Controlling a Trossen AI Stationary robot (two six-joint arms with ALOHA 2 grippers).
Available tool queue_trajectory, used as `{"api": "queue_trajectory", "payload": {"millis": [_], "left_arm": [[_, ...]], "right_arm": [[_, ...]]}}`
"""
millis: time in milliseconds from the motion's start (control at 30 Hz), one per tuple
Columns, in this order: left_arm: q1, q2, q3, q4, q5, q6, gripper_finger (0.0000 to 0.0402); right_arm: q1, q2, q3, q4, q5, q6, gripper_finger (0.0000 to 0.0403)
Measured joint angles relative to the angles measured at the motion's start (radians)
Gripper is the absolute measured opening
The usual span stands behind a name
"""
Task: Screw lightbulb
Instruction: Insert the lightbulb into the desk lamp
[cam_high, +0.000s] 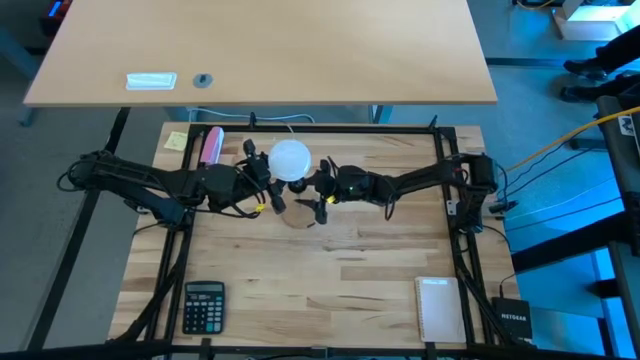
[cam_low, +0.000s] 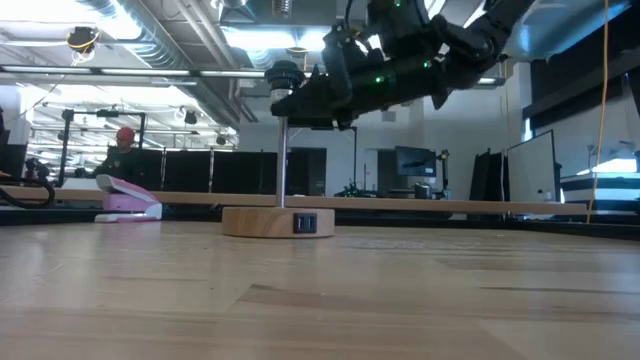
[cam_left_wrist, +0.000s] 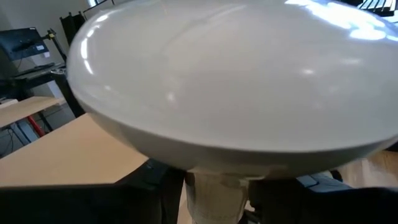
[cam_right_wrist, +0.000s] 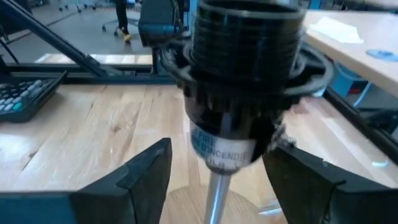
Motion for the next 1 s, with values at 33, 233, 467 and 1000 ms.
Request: {"api": "queue_trajectory", "payload": {"millis": [33, 233, 467, 1000], "left_arm": [[0.000, 0.000, 0.000, 0.000, 0.000, 0.000, 0.0152], [0.001, 0.002, 0.000, -0.005, 0.000, -0.031, 0.0153], [0.015, 0.035, 0.000, -0.006, 0.000, -0.121, 0.0151], [0.008, 0.098, 0.000, 0.029, -0.195, -0.185, 0.0151]], "right_arm": [[-0.002, 0.002, 0.000, 0.018, 0.000, -0.003, 0.0243], [-0.006, 0.003, 0.000, 0.047, 0.001, -0.019, 0.0187], [-0.006, 0.003, 0.000, 0.051, 0.033, -0.020, 0.0152], [-0.006, -0.067, 0.010, 0.040, 0.261, 0.020, 0.0152]]}}
